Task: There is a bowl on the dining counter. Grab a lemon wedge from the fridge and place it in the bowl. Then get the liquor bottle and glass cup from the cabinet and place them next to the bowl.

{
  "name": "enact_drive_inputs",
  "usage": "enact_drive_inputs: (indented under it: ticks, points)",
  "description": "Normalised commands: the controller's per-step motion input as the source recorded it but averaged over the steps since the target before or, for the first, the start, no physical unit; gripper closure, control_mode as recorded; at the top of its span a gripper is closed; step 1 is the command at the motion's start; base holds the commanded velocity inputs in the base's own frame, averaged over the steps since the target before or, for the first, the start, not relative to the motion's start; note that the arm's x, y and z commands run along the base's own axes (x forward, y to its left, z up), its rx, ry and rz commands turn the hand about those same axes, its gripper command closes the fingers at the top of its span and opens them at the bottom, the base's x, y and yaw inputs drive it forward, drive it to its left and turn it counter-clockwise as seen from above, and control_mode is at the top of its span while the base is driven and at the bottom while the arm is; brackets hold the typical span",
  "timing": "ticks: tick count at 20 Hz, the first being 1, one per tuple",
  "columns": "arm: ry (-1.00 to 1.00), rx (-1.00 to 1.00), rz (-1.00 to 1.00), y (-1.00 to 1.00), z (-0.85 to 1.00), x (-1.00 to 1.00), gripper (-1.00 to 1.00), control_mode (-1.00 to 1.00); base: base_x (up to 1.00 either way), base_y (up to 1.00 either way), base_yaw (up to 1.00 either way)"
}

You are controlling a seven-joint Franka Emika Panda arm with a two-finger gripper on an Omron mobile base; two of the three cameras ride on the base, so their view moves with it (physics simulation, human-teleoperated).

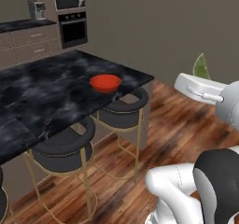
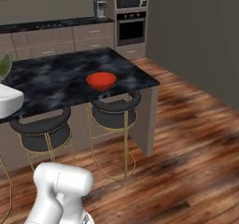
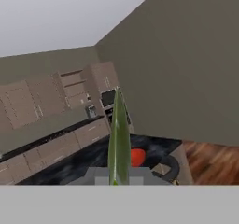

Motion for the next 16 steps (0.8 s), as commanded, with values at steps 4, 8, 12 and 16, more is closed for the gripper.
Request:
enact_drive_inputs:
  ticks: [4,8,12,16]
  points:
    - [0.0,0.0,0.0,0.0,0.0,0.0,1.0,1.0,0.44,-0.63,0.4]
    - [0.0,0.0,0.0,0.0,0.0,0.0,1.0,1.0,0.37,-0.62,0.42]
    - [0.0,0.0,0.0,0.0,0.0,0.0,1.0,1.0,0.42,-0.58,0.43]
    - [0.0,0.0,0.0,0.0,0.0,0.0,1.0,1.0,0.45,-0.58,0.42]
